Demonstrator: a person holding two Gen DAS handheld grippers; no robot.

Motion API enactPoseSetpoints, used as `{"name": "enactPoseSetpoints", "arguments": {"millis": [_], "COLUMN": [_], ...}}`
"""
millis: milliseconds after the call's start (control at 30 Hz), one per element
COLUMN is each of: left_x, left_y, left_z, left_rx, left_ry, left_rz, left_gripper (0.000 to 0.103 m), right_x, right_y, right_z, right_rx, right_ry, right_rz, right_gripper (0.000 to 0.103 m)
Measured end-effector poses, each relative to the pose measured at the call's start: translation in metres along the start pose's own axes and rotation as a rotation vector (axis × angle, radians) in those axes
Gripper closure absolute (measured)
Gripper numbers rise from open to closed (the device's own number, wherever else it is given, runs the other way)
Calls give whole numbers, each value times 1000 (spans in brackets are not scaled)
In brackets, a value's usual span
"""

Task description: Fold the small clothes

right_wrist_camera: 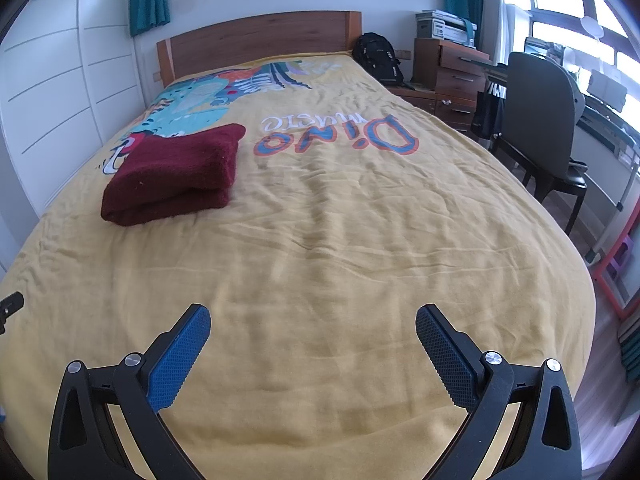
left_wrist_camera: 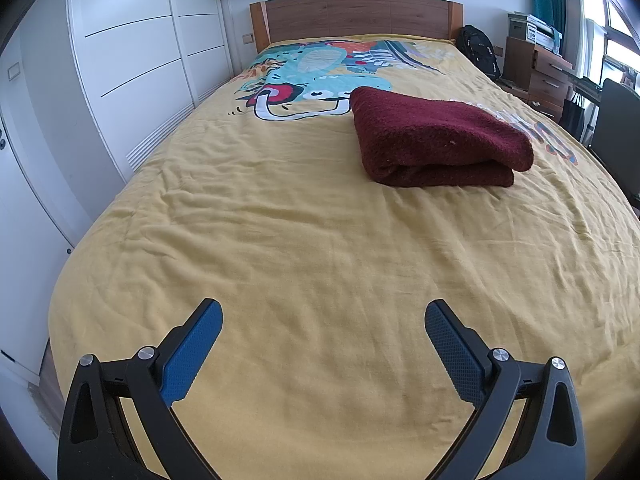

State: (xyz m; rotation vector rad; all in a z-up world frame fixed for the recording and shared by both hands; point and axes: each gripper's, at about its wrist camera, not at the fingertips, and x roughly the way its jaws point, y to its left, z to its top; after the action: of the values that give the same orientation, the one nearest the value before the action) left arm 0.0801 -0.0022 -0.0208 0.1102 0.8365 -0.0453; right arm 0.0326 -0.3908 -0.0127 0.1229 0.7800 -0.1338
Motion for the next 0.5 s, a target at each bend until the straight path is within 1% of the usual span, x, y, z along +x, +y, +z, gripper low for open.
{"name": "enactPoseSetpoints", "arguments": {"millis": [500], "left_x": [0], "left_y": [-2], "left_z": [0], "left_rx": [-5], "left_ry": [3], "left_rz": [3], "left_gripper": [3], "right_x": [0], "right_y": [0], "right_z": [0], "right_rx": [-1], "right_ry": [2], "right_rz": [0], "right_gripper": [0]}}
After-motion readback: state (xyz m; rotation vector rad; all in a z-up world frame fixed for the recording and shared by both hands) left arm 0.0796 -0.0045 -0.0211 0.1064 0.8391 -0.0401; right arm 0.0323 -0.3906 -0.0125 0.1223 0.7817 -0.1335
